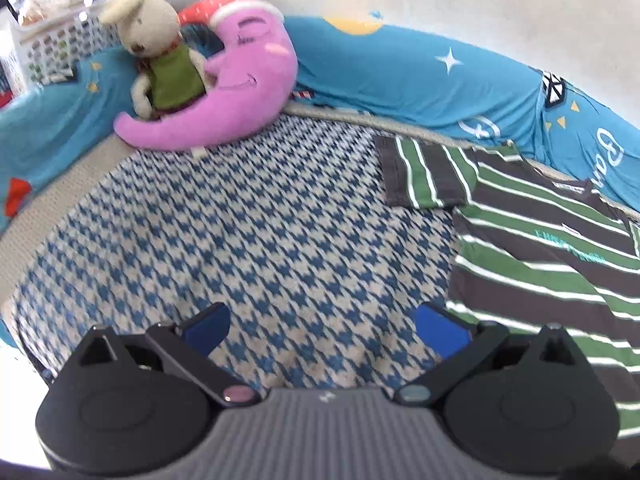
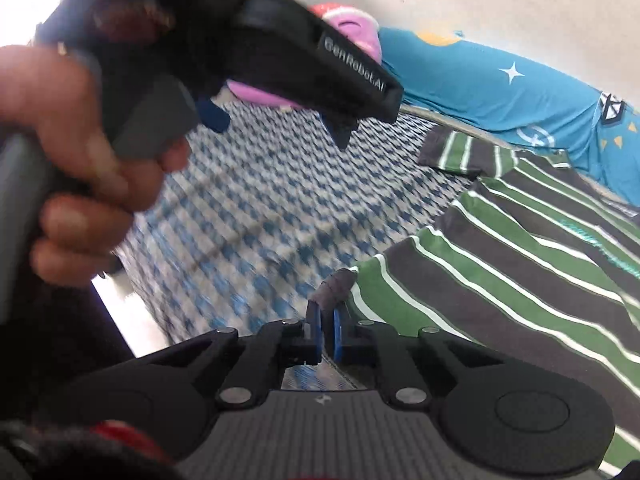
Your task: Fold clothes
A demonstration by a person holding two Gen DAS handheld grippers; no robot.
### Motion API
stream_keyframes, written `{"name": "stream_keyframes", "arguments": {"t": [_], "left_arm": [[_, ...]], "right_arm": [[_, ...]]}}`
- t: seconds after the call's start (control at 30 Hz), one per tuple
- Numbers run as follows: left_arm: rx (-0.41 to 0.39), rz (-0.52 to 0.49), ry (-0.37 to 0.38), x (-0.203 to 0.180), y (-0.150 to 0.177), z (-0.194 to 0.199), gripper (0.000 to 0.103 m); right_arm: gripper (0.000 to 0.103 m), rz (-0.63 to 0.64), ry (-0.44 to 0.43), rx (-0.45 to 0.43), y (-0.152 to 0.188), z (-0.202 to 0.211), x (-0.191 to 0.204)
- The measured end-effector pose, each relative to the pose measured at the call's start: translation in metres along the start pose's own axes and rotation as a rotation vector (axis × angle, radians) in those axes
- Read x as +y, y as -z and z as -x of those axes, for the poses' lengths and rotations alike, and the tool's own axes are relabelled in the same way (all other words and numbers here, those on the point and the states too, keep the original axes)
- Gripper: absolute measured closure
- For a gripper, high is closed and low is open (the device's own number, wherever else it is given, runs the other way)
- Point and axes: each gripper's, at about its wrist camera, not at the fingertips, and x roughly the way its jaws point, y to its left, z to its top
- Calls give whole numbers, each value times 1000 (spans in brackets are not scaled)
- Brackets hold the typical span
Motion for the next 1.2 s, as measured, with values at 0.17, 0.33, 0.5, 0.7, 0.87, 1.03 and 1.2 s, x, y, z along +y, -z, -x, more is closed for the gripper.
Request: {"name": "stream_keyframes", "arguments": {"t": [0.17,0.33,0.5,0.7,0.87,1.03,1.2], "left_arm": [[-58,24,-48,8,-5,7,0],[-49,38,-43,11,-5,5,0],[-47,15,-14,3,-3,4,0],[-44,-39,26,-13,2,4,0],[-29,-91,72,-30,9,1,0],[-16,-149,124,-51,21,-2,0],[9,-186,154,-68,30,-7,0]], "right_arm": [[95,-36,-37,12,1,-7,5],[85,-21,-48,50,8,-17,7],[81,-55,-113,59,15,-1,2],[81,-115,-34,48,31,23,-17],[81,-180,58,43,41,40,-41],[80,-249,151,32,50,61,-60],[80,-321,226,36,62,82,-80]]}}
